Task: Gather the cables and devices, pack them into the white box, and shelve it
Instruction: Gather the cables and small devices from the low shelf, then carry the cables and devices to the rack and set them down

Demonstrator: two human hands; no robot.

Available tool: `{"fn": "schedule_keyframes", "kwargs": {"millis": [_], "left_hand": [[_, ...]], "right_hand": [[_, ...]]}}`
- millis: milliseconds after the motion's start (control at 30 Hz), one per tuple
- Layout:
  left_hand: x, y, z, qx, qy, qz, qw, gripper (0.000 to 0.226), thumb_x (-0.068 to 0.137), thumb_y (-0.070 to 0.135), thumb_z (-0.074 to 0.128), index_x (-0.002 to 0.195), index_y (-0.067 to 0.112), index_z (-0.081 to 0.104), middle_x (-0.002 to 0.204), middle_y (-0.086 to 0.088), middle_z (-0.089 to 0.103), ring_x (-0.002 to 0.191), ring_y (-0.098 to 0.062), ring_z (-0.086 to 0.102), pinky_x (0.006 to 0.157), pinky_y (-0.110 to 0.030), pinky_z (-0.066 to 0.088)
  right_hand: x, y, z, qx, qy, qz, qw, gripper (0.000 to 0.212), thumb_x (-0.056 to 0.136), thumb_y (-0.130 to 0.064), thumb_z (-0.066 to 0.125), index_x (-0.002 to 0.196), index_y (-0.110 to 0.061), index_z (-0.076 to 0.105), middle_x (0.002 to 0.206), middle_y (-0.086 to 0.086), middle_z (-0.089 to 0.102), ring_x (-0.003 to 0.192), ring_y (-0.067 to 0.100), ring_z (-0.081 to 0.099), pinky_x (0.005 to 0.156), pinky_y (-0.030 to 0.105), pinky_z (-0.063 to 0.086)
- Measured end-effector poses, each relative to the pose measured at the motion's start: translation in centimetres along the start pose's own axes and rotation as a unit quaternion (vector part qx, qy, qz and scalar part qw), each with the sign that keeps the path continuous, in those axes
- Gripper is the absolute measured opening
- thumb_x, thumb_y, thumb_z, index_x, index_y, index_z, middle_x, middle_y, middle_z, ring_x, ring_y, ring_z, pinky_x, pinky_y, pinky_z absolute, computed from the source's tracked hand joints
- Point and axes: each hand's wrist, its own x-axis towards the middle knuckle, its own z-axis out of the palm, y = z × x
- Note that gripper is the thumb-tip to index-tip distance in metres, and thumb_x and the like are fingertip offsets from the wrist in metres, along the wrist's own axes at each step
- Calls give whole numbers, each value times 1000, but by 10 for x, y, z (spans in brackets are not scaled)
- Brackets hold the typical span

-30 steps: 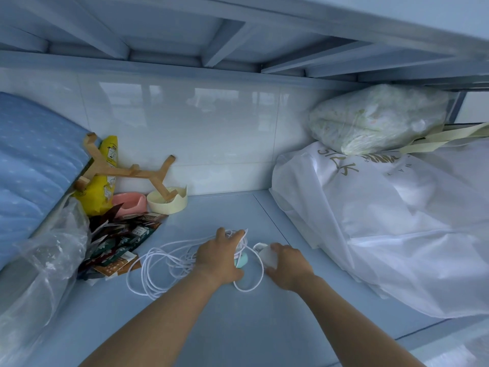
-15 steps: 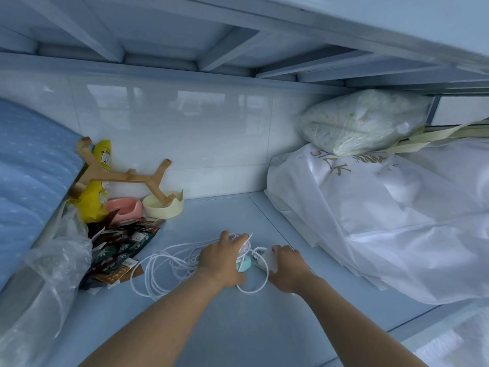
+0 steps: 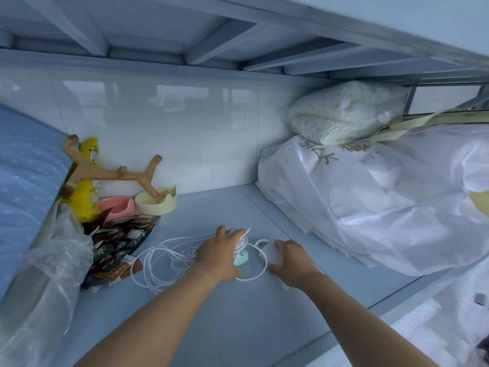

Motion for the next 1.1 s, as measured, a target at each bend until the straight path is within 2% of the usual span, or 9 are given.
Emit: {"fn": "schedule_keyframes", "kwargs": {"millis": [133, 267, 400, 767, 900, 1100], "left_hand": [[-8, 1, 0, -9, 19, 7, 1000, 84, 59, 36, 67, 131, 45, 25, 133, -2, 33, 105, -29, 57, 76, -34, 47], [-18, -1, -2, -21, 32, 27, 999, 82, 58, 38, 67, 129, 46, 26, 132, 0, 35, 104, -29, 58, 76, -34, 47], [-29, 0, -6, -27, 41, 48, 998, 81, 57, 39, 67, 129, 46, 29, 132, 1, 37, 103, -29, 58, 76, -35, 48], [-52, 33, -16, -32, 44, 102, 993, 83, 55, 39, 68, 127, 48, 27, 132, 3, 36, 96, -30, 60, 73, -35, 49], [-57, 70, -22, -35, 53, 139, 988, 84, 55, 39, 70, 127, 48, 27, 136, 4, 33, 95, -31, 61, 71, -34, 48], [-77, 159, -16, -23, 72, 239, 968, 89, 56, 43, 71, 131, 48, 25, 144, 3, 28, 102, -30, 59, 74, -39, 50]], "right_hand": [[-7, -6, 2, 9, 11, 22, 1000, 35, 76, -34, 64, 101, -12, 55, 105, 12, 57, 95, 28, 54, 69, 25, 37], [-15, -13, 5, -30, -7, 46, 998, 49, 76, -31, 67, 114, -8, 45, 115, 14, 50, 106, 30, 49, 86, 34, 44], [-26, -17, 7, -56, 2, 47, 997, 49, 80, -26, 63, 118, -6, 39, 122, 15, 43, 112, 31, 42, 94, 38, 41], [-72, -3, -2, 6, 131, 65, 989, 54, 76, -7, 55, 127, -6, 36, 123, 16, 43, 109, 32, 42, 91, 38, 40], [-98, 17, -28, 56, 184, 99, 976, 60, 74, -9, 56, 130, -6, 36, 124, 15, 44, 111, 31, 43, 93, 35, 38], [-172, 74, -74, 75, 266, 145, 950, 60, 71, -9, 59, 127, -6, 40, 119, 14, 47, 104, 31, 47, 86, 30, 38]]}}
